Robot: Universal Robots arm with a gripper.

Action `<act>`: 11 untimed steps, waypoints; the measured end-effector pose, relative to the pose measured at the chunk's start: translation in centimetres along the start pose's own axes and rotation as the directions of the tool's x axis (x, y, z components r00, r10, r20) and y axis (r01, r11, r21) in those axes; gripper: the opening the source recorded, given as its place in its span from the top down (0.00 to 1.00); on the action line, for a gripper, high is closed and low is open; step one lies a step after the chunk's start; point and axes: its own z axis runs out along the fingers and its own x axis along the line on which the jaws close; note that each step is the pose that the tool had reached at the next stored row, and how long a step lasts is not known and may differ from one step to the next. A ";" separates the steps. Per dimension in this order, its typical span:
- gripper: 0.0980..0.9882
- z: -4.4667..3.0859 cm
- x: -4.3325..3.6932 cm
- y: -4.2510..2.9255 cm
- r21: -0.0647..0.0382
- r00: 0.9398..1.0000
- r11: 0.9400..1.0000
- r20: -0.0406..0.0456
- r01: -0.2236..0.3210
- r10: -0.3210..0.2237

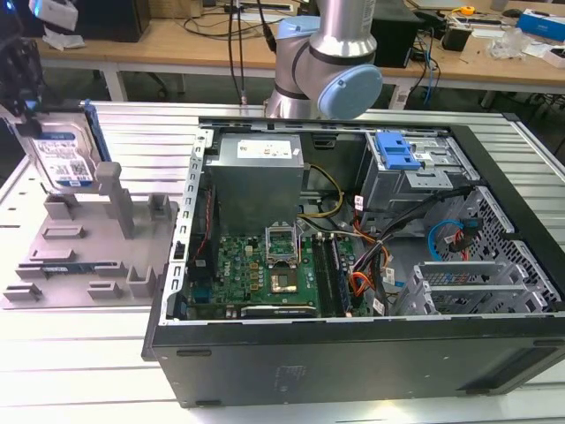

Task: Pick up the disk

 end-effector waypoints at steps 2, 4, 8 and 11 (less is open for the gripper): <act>0.70 -1.00 0.00 0.01 0.000 1.000 1.000 0.000 0.000 0.000; 0.70 -2.36 0.02 0.02 0.000 1.000 1.000 0.000 0.000 0.000; 0.70 -4.73 0.06 0.04 0.000 1.000 1.000 0.000 0.000 0.000; 0.70 -6.28 0.08 0.06 0.000 1.000 1.000 0.000 0.000 0.000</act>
